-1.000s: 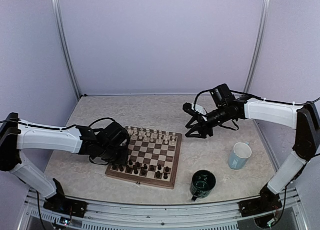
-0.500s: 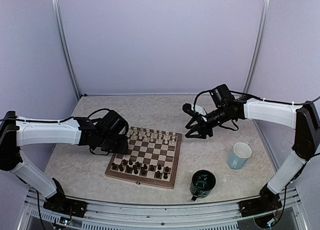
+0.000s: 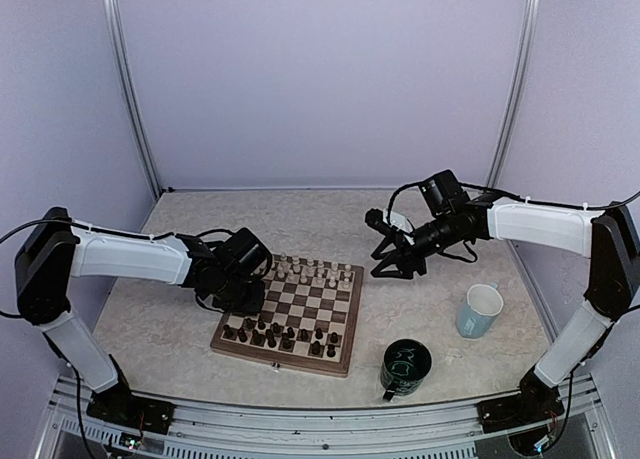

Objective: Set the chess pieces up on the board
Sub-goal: Pick up the chess pile from the chessboard, then pick up the pawn from the chess pile.

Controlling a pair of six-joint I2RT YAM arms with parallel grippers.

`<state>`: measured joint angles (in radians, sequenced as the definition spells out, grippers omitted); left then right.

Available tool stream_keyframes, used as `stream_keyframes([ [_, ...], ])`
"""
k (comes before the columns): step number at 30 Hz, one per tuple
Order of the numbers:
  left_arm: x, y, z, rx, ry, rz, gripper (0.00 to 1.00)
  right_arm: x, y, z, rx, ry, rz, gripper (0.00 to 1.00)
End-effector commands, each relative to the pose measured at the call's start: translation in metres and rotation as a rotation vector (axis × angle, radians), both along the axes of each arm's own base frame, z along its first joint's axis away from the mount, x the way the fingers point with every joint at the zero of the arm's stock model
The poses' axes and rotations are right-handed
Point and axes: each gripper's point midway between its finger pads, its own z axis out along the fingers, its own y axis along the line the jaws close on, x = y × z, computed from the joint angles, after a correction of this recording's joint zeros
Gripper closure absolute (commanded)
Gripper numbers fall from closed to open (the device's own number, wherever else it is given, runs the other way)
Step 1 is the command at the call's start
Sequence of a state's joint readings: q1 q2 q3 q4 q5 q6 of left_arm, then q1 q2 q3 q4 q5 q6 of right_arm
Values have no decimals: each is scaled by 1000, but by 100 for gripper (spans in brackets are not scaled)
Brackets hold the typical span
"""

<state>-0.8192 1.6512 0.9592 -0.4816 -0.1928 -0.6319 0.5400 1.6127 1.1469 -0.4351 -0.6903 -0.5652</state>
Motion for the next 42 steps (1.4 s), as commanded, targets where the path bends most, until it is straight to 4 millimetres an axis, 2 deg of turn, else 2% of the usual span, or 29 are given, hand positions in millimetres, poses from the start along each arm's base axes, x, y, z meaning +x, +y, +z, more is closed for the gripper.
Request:
stream_keyframes([
  [1,8,-3,-1,-7,4,11,73,0,-3,-1,-2,-8,-1,50],
  [9,14,4,-15,37,12,17,74,0,-2,-3,-3,2,3,50],
  [15,12,4,-23,47,33,6,87,0,-2,-4,-4,12,3,50],
  [19,9,9,-19,59,29,1,92,0,-1,-4,-5,17,3,50],
  [21,6,8,-11,49,30,-27,94,0,0,-2,-1,18,4,50],
  [25,4,11,19,55,-33,-85,96,-1,4,14,33,20,12,50],
  [29,2,0,60,10,-156,-213,97,-4,11,35,88,35,39,50],
  [36,-13,-50,115,-173,-314,-448,98,-13,41,57,156,165,109,50],
  [42,-34,-92,146,-287,-389,-577,98,-24,75,75,246,388,192,50],
])
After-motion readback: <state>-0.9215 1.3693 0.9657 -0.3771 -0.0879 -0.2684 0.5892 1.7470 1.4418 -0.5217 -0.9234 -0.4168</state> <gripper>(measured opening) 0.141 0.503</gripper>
